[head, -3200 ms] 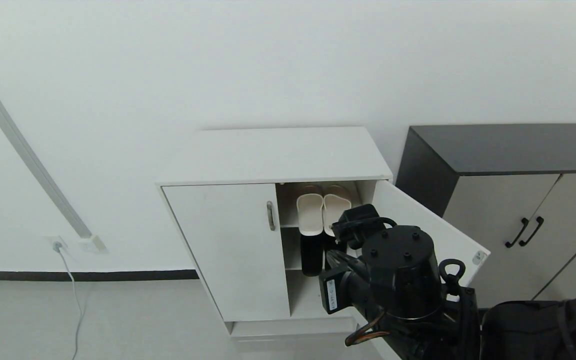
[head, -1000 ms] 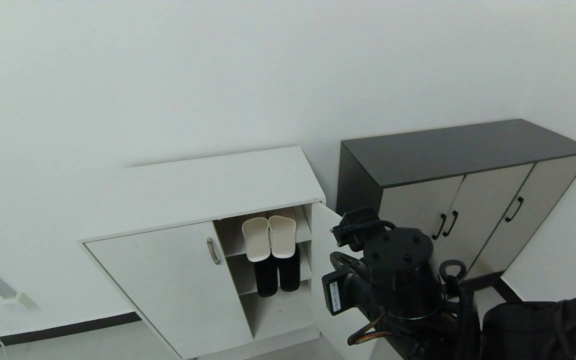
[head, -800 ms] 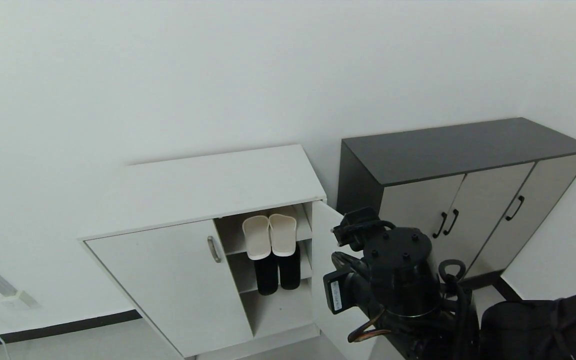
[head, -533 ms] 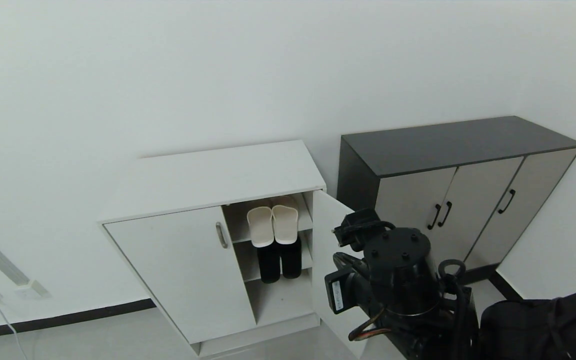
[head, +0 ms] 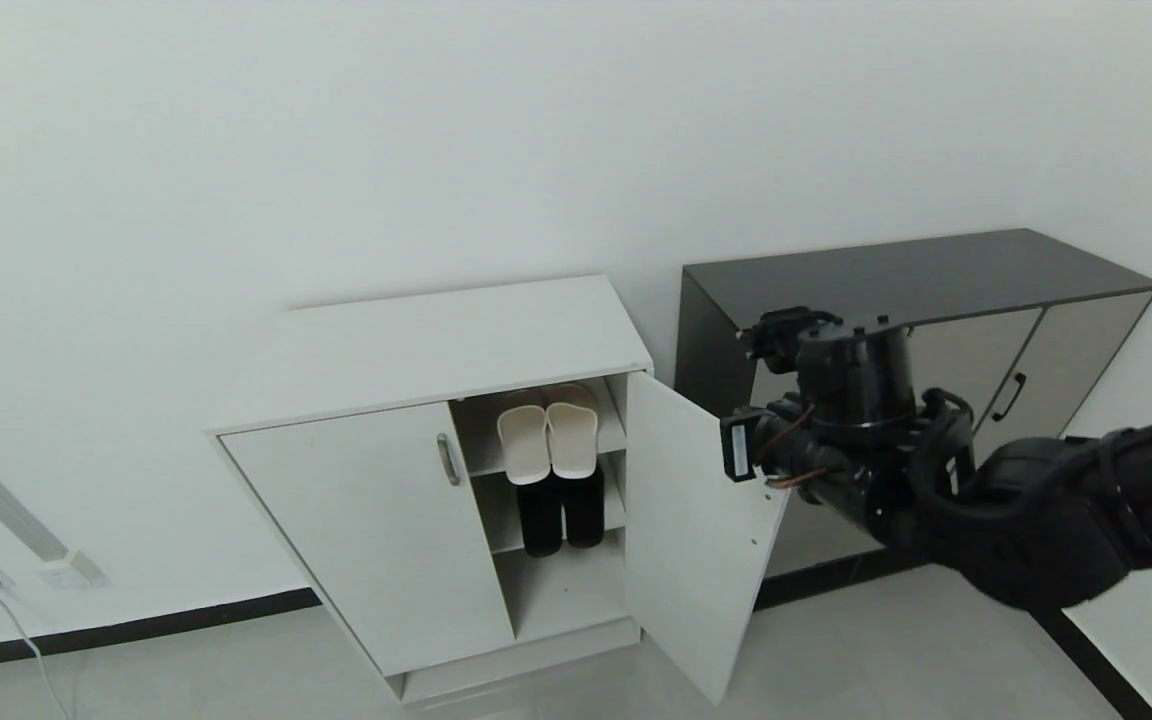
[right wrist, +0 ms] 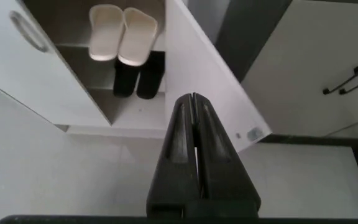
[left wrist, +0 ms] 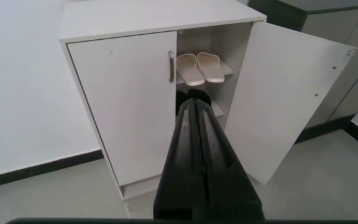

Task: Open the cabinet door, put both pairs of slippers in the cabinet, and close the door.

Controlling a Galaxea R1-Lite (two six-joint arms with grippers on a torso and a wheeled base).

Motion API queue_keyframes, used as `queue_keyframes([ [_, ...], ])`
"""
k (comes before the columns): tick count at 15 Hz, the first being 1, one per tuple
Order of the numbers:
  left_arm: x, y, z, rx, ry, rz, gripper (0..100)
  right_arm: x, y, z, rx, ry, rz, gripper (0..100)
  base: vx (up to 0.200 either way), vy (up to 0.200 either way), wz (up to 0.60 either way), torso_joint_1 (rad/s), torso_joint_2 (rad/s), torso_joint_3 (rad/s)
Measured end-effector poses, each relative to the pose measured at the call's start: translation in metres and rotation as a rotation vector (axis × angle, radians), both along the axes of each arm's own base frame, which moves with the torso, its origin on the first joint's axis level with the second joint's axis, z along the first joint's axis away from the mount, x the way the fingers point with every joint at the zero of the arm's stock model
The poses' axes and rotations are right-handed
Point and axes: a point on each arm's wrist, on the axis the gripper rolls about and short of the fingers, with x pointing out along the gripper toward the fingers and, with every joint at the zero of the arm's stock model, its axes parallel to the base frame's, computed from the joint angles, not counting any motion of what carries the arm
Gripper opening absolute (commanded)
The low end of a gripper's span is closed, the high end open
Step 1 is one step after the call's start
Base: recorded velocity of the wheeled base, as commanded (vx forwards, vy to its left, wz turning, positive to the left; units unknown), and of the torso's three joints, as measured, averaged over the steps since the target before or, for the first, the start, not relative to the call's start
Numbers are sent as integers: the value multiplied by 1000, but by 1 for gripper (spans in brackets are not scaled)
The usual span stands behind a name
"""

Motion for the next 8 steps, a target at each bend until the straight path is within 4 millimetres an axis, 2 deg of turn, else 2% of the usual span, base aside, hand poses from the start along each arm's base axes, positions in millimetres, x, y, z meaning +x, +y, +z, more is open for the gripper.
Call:
queue_keyframes([
  [3,0,0,0,0,0,1,0,33,-25,3,43,22,-49,0,0,0,0,0,0,0],
  [8,0,0,0,0,0,0,0,61,-39,-23,82,87,-106,0,0,0,0,0,0,0],
])
